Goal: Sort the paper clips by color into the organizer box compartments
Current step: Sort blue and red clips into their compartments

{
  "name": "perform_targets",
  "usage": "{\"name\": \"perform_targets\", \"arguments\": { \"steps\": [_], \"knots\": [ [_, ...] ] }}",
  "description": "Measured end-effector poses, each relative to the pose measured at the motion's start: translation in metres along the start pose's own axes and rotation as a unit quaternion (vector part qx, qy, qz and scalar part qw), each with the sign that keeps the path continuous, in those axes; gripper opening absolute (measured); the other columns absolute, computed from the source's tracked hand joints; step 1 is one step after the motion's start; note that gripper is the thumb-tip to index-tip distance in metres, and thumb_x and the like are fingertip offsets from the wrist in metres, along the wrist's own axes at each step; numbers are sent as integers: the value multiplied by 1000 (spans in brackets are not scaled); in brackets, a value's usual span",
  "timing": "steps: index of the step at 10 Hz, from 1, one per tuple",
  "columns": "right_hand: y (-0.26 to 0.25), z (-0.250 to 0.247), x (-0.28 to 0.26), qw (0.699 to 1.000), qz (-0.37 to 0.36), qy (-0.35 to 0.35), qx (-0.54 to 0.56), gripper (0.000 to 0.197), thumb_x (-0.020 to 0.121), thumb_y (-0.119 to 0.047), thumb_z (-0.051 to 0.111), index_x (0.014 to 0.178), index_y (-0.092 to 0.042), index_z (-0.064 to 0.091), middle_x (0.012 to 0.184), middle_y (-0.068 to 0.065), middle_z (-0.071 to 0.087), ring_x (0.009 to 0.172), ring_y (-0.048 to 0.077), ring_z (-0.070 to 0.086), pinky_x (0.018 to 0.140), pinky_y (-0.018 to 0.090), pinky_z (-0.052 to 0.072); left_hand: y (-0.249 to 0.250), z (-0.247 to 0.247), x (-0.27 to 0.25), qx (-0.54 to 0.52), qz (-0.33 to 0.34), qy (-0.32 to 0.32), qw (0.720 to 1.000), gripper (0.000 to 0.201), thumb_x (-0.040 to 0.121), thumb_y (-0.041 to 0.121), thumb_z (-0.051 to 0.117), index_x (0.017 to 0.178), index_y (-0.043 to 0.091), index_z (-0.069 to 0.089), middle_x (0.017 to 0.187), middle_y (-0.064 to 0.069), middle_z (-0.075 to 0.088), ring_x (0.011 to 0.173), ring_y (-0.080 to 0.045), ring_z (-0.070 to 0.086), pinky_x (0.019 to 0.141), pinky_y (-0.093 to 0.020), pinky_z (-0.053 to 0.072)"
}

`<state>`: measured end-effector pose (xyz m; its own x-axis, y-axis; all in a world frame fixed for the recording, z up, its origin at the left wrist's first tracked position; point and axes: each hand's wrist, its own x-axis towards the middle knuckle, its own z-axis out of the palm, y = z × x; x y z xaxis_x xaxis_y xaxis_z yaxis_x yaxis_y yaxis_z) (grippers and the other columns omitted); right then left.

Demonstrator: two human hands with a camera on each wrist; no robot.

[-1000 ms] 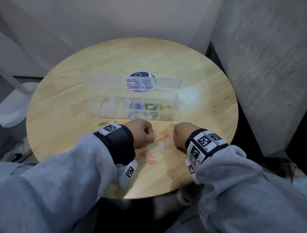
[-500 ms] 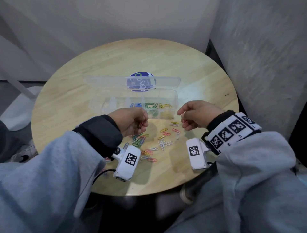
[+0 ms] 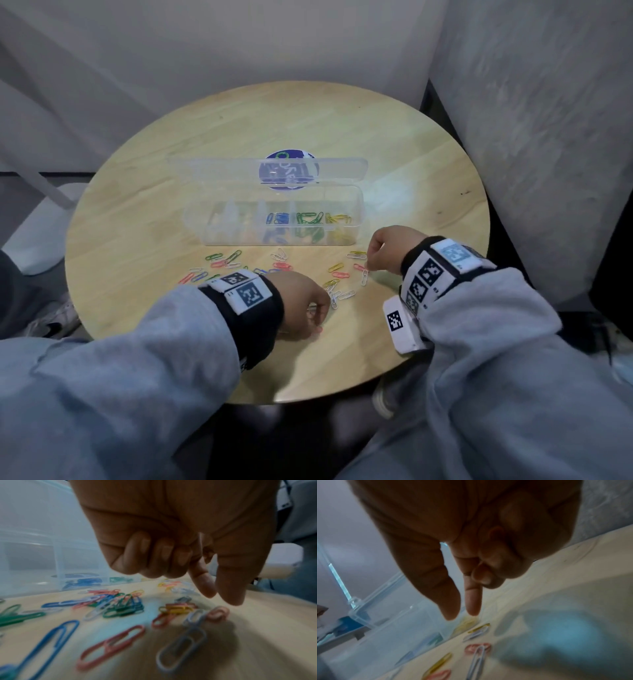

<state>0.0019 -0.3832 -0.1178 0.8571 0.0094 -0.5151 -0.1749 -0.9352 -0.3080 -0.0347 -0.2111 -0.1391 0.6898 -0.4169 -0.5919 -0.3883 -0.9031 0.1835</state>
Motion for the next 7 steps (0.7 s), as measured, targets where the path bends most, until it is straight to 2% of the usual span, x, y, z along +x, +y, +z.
{"name": "perform_targets", "arguments": {
  "steps": [1, 2, 3, 4, 5, 6, 7],
  "knots": [
    [-6, 5, 7, 999, 18, -1, -30, 29, 88, -26, 59, 109, -7, 63, 112, 8, 66, 101, 22, 62, 85, 31, 49, 1, 4, 2, 6, 14, -3, 1000, 12, 81, 37, 64, 88, 27, 64, 86, 13, 54, 83, -12, 51, 75, -25, 44],
    [-13, 10, 15, 997, 42, -18, -62, 31, 89, -28, 55, 111, -8, 65, 99, 4, 65, 90, 21, 61, 81, 29, 49, 0, 4, 5, 6, 14, -2, 1000, 10, 81, 37, 65, 82, 29, 61, 82, 12, 54, 79, -12, 51, 68, -24, 39],
    [-14, 17, 20, 997, 43, -23, -66, 32, 86, -22, 57, 114, -7, 64, 99, 9, 63, 91, 25, 60, 74, 29, 45, -6, 4, 4, -26, 7, -13, 1000, 11, 80, 35, 66, 77, 27, 59, 73, 10, 57, 69, -11, 52, 57, -22, 37],
    [-15, 21, 21, 999, 16, 16, -46, 35, 82, -22, 62, 115, -10, 62, 119, 14, 61, 110, 32, 59, 80, 33, 45, -16, -1, 1, -145, -23, 10, 989, 12, 77, 25, 65, 67, 25, 57, 58, 11, 58, 55, -5, 52, 59, -20, 44],
    [-17, 22, 20, 998, 27, 10, -51, 37, 81, -21, 62, 116, -10, 61, 122, 15, 60, 113, 33, 57, 80, 34, 44, -32, -13, -2, -316, -50, 70, 945, 18, 73, 15, 63, 60, 21, 53, 63, 4, 62, 59, -12, 54, 63, -23, 45],
    [-19, 22, 20, 999, 25, -4, -41, 40, 79, -18, 64, 117, -8, 61, 123, 16, 59, 105, 32, 58, 80, 34, 44, -46, -25, -6, -488, -44, 121, 864, 25, 71, 4, 64, 58, 14, 45, 64, -10, 58, 59, -21, 48, 50, -20, 38],
    [-21, 21, 23, 996, 37, -48, -58, 36, 81, -20, 63, 115, -8, 62, 110, 13, 62, 90, 26, 56, 80, 33, 46, -55, -31, -10, -571, -54, 138, 807, 34, 84, -12, 51, 62, 12, 42, 54, -7, 52, 43, -10, 48, 39, -14, 35]
  ]
}}
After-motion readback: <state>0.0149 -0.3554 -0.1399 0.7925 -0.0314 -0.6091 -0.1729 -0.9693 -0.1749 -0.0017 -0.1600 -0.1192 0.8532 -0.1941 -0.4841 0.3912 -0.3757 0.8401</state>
